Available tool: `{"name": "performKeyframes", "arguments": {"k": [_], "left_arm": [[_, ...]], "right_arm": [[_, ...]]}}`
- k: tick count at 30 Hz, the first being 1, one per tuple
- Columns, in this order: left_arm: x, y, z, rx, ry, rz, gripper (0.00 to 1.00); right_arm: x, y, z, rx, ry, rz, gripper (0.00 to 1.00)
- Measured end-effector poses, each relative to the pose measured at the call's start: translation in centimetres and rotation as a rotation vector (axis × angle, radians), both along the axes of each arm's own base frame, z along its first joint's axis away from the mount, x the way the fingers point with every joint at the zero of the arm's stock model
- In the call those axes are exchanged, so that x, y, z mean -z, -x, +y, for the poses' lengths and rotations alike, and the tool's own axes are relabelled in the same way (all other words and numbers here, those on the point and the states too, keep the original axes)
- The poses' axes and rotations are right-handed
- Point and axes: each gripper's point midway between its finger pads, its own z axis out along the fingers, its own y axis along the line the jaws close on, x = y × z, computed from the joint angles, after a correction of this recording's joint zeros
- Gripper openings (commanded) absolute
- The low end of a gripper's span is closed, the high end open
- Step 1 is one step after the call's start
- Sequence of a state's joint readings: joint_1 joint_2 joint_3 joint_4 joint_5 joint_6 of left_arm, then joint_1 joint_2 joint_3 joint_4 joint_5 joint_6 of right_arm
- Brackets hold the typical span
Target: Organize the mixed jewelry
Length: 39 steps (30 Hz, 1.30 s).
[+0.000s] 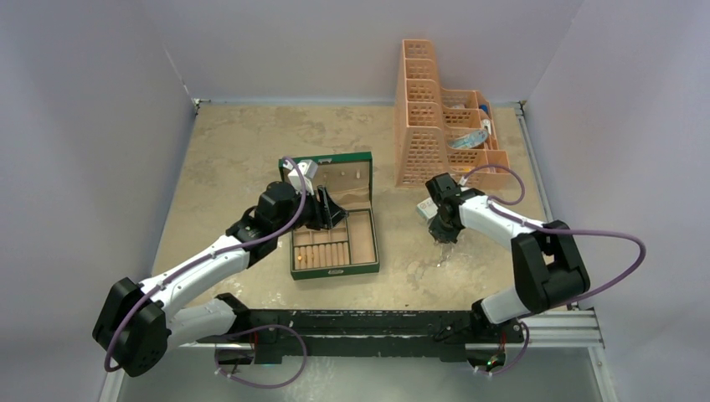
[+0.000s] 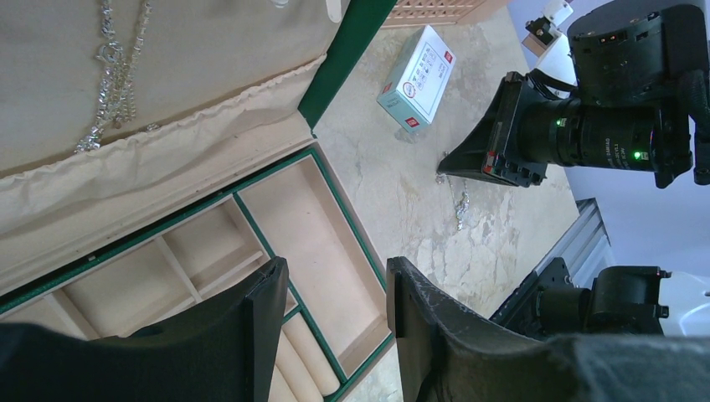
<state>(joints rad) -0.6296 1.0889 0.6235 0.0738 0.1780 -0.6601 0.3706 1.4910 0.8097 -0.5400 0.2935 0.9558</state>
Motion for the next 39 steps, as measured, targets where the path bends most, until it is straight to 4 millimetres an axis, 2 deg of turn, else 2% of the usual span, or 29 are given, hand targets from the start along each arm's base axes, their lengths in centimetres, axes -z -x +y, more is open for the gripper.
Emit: {"name": "performKeyframes", "arguments": {"k": [8,14,19,28,32,35,39], "left_arm": [[-0.1,0.3,-0.3,0.022,0.008,0.006,0.46],[-0.3,0.8,-1.0,0.071,0.031,0.009,0.46],[-0.3,1.1,-1.5,0.099,0.047,0.019,0.46],[0.4,1.4,-2.6,0.151,0.061,0.057,0.46],[-0.2,1.1,-2.9,0.150,0.079,0.067,0.46],[-1.4,0.6,-3.3,0.141,0.100,0.066,0.46],[-3.2,-0.3,-3.7,0.129,0.129,0.052,0.46]], "right_arm": [[-0.9,-0.3,0.2,0.005,-0.021,-0.037,0.00],[-3.5,-1.1,0.7,0.025,-0.070,-0.137,0.00],[-4.7,-1.4,0.8,0.043,-0.095,-0.181,0.00],[-8.1,-1.8,1.9,0.037,-0.195,-0.294,0.00],[-9.2,-2.0,3.0,-0.040,-0.243,-0.322,0.00],[-10.4,-2.5,3.9,-0.115,-0.265,-0.344,0.00],[-13.5,-3.9,5.0,-0.231,-0.287,-0.416,0.00]]}}
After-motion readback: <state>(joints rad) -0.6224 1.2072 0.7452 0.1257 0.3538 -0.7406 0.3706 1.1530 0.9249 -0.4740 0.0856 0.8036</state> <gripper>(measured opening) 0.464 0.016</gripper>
